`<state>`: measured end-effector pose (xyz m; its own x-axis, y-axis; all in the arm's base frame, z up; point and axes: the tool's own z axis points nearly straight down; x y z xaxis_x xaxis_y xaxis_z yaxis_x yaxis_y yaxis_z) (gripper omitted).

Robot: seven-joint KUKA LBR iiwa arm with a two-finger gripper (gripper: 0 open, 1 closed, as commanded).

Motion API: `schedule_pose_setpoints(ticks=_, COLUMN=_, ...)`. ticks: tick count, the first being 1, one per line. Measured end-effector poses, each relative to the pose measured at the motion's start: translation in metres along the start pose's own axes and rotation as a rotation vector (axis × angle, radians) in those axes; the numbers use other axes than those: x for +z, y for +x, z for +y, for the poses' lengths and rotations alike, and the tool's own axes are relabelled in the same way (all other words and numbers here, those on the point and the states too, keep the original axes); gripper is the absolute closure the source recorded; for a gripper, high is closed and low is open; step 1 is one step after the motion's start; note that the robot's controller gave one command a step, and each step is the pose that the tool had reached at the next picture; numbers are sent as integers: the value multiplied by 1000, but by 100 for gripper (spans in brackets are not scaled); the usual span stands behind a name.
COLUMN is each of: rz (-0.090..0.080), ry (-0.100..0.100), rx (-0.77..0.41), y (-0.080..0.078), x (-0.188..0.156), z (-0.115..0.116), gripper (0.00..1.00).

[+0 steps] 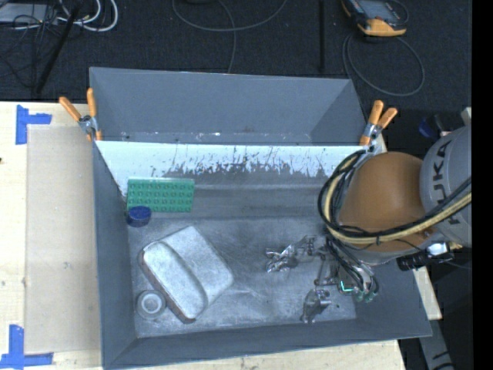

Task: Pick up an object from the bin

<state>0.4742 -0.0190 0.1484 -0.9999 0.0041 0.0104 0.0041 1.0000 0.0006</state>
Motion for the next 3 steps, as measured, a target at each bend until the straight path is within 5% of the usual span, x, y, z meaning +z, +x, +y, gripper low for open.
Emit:
schedule_pose_setpoints(ticks=1, rz=-15, ry=0, rx=-52, y=-72, x=75, z=1, gripper=0)
schedule_pose_setpoints(ticks=2, rz=-15, ry=0, rx=-52, y=-71, x=70, z=1, gripper=100)
schedule_pose_setpoints(ticks=3, rz=-18, ry=3, rx=-248, y=-55, x=-77, z=-3, gripper=100)
